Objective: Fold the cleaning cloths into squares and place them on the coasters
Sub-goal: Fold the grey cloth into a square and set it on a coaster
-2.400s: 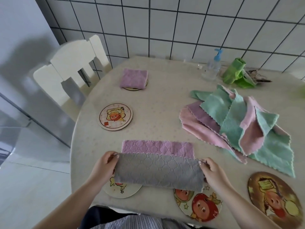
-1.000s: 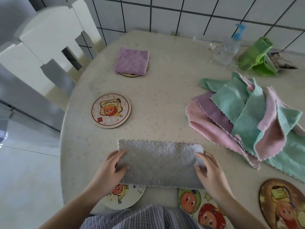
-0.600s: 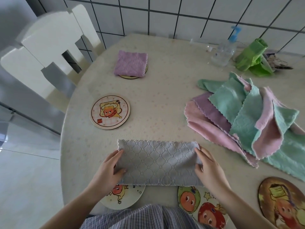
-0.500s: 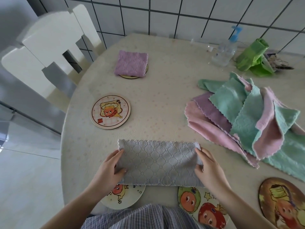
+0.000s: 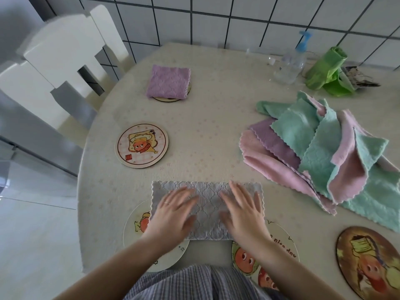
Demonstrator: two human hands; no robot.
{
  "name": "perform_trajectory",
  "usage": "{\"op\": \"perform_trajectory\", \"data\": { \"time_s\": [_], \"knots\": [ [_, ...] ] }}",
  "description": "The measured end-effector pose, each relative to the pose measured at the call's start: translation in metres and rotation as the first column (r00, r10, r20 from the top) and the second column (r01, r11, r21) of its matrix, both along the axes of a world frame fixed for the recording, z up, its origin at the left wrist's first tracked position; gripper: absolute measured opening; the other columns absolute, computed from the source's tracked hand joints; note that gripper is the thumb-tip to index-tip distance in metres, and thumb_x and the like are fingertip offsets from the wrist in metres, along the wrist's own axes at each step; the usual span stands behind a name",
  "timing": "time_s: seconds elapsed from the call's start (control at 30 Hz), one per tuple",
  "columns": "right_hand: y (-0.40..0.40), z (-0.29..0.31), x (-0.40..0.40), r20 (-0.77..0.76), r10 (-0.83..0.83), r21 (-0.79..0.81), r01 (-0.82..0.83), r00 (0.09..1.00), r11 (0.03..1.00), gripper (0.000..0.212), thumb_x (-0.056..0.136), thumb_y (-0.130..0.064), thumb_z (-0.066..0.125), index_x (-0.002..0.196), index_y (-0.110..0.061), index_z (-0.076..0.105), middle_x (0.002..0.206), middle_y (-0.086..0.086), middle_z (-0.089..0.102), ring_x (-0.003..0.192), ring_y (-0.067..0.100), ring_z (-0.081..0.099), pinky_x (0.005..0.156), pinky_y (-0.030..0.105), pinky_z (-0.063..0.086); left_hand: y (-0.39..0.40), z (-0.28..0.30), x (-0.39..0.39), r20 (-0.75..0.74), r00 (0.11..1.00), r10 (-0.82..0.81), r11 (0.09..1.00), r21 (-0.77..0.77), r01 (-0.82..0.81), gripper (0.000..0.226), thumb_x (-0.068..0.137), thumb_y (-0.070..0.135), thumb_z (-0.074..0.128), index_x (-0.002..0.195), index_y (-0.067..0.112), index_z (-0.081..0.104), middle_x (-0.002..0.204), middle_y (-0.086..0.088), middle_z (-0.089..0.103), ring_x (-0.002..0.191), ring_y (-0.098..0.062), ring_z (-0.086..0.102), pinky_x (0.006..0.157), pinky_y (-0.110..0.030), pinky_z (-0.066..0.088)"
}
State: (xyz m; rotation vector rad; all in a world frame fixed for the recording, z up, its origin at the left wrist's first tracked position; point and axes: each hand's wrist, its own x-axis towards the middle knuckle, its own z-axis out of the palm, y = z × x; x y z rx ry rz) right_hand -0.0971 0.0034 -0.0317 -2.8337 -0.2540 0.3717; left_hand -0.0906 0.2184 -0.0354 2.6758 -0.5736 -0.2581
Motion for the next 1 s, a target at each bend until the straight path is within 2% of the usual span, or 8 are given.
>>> {"op": "perform_trajectory", "data": {
  "time_s": [0.1, 0.17, 0.37, 0.63, 0.73, 0.87, 0.93, 1.0],
  "knots": [
    [0.015, -0.020, -0.006, -0.007, 0.025, -0.097, -0.026, 1.000, 0.995, 0.065, 0.086, -0.058, 0.022, 0.140, -0.024, 0.030, 0.155, 0.006, 0.017, 0.142, 0.020, 0.002, 0.112, 0.051, -0.005, -0.019, -0.015, 0.001, 0.002, 0.987, -0.163, 0.964, 0.213, 0.159, 0.055, 0.091, 0.049, 0.033, 0.137, 0.020, 0.039, 0.145, -0.003, 0.040, 0.138, -0.019, 0.026, 0.112, -0.048, 0.024],
    [0.011, -0.028, -0.009, -0.016, 0.006, -0.167, -0.009, 1.000, 0.986, 0.066, 0.086, -0.061, 0.028, 0.140, -0.023, 0.032, 0.151, 0.011, 0.028, 0.140, 0.022, 0.012, 0.107, 0.053, 0.003, -0.017, -0.024, 0.002, 0.003, 0.987, -0.159, 0.951, 0.268, 0.152, 0.060, 0.093, 0.055, 0.026, 0.137, 0.018, 0.040, 0.147, -0.005, 0.037, 0.139, -0.021, 0.024, 0.109, -0.046, 0.018],
    [-0.010, -0.031, -0.014, 0.015, -0.050, -0.221, 0.052, 0.999, 0.974, 0.073, 0.086, -0.070, 0.016, 0.144, -0.025, 0.022, 0.152, 0.010, 0.024, 0.140, 0.021, 0.016, 0.108, 0.053, 0.008, 0.002, -0.027, 0.002, 0.070, 0.979, -0.191, 0.930, 0.332, 0.158, 0.066, 0.092, 0.063, 0.024, 0.142, 0.020, 0.030, 0.151, -0.008, 0.023, 0.142, -0.024, 0.016, 0.109, -0.044, 0.012],
    [-0.045, -0.031, -0.019, -0.006, -0.100, -0.251, 0.095, 0.995, 0.963, 0.074, 0.086, -0.071, 0.013, 0.145, -0.026, 0.017, 0.154, 0.006, 0.015, 0.141, 0.019, 0.008, 0.109, 0.053, 0.000, 0.043, -0.029, -0.001, 0.035, 0.999, -0.021, 0.941, 0.337, 0.008, 0.070, 0.090, 0.066, 0.022, 0.145, 0.024, 0.021, 0.155, -0.002, 0.016, 0.143, -0.019, 0.006, 0.111, -0.054, 0.006],
    [-0.056, -0.026, -0.014, 0.010, -0.068, -0.195, 0.069, 0.998, 0.978, 0.075, 0.084, -0.071, 0.007, 0.145, -0.029, 0.018, 0.156, 0.002, 0.005, 0.142, 0.016, 0.001, 0.111, 0.051, -0.010, 0.047, -0.026, -0.003, 0.085, 0.995, -0.041, 0.960, 0.278, 0.016, 0.061, 0.091, 0.058, 0.029, 0.141, 0.022, 0.030, 0.150, -0.003, 0.030, 0.141, -0.020, 0.015, 0.109, -0.056, 0.010],
    [-0.041, -0.008, 0.014, 0.089, -0.025, -0.053, 0.029, 0.996, 0.998, 0.051, 0.089, -0.052, 0.032, 0.130, -0.027, 0.047, 0.151, -0.001, 0.026, 0.141, 0.014, 0.016, 0.113, 0.053, -0.002, 0.018, -0.009, -0.009, 0.184, 0.934, -0.307, 0.951, 0.085, 0.296, 0.026, 0.081, 0.032, 0.062, 0.107, 0.034, 0.059, 0.113, 0.013, 0.060, 0.110, -0.007, 0.051, 0.098, -0.039, 0.046],
    [-0.024, 0.000, 0.036, 0.064, 0.000, 0.016, -0.001, 0.998, 1.000, 0.036, 0.091, -0.040, 0.045, 0.122, -0.028, 0.056, 0.145, -0.006, 0.037, 0.137, 0.011, 0.025, 0.114, 0.052, 0.002, 0.000, -0.002, -0.011, 0.122, 0.924, -0.363, 0.930, -0.008, 0.367, 0.023, 0.080, 0.026, 0.067, 0.098, 0.037, 0.059, 0.098, 0.020, 0.060, 0.095, -0.001, 0.053, 0.092, -0.025, 0.043],
    [-0.005, 0.004, 0.057, 0.020, 0.016, 0.075, -0.017, 1.000, 0.997, 0.029, 0.093, -0.033, 0.048, 0.120, -0.029, 0.058, 0.138, -0.010, 0.044, 0.131, 0.010, 0.034, 0.115, 0.051, 0.008, -0.012, -0.005, -0.009, 0.078, 0.922, -0.378, 0.921, -0.065, 0.383, 0.012, 0.085, 0.030, 0.056, 0.095, 0.037, 0.061, 0.092, 0.019, 0.058, 0.089, -0.001, 0.052, 0.088, -0.021, 0.036]
  ]
}}
